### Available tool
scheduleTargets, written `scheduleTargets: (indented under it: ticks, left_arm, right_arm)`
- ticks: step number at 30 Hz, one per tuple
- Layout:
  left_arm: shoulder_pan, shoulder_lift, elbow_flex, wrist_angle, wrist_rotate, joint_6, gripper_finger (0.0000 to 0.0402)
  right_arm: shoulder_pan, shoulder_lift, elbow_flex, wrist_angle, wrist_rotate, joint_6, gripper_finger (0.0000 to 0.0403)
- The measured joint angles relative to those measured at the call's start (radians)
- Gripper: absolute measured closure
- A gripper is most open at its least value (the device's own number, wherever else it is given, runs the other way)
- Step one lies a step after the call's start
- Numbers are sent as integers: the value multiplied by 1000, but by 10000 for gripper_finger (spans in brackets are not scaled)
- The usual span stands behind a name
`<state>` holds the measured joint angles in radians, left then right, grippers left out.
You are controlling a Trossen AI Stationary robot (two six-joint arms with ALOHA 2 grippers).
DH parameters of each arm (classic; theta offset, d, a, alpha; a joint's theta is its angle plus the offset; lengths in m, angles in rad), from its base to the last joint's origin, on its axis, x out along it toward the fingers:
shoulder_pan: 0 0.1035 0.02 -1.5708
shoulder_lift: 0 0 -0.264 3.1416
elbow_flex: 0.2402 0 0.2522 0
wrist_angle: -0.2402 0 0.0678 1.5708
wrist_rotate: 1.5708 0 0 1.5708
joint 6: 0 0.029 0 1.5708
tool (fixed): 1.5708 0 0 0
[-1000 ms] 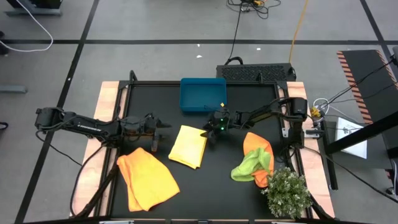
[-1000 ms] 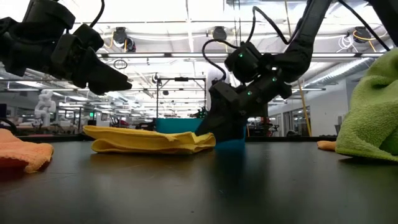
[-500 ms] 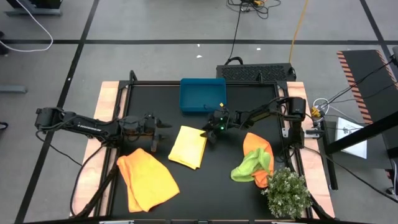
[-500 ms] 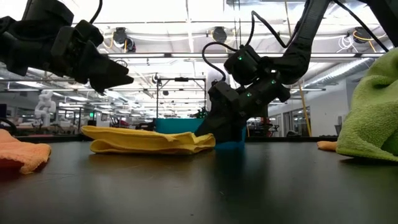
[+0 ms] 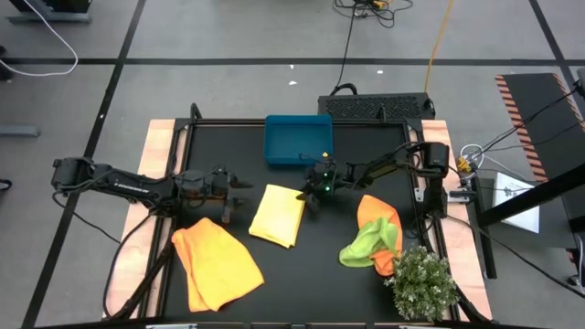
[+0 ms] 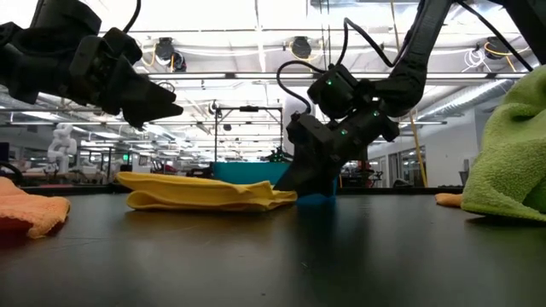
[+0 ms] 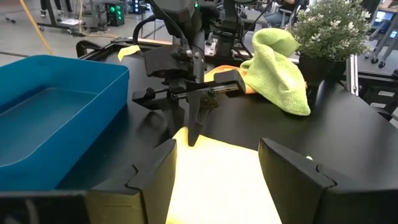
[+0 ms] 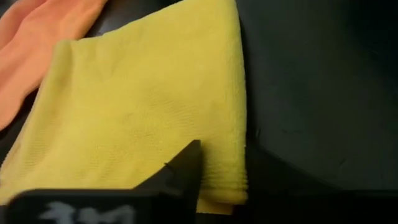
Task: Fold microfiber towels
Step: Put the folded yellow microfiber towel into the blue bin
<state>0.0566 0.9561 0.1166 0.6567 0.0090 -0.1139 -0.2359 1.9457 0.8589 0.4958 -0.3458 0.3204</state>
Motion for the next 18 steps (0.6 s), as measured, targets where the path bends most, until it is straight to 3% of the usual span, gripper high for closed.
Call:
scheduleTargets:
  ticks: [6,18]
  left_arm:
    - [20,77,69,-5,29,30,172]
    - [136,408,319,-140,220,101,172]
  right_arm:
    - [-9,1,-2,24,-9,-41,393]
    - [0,-16,-1,55,-2,-121,400]
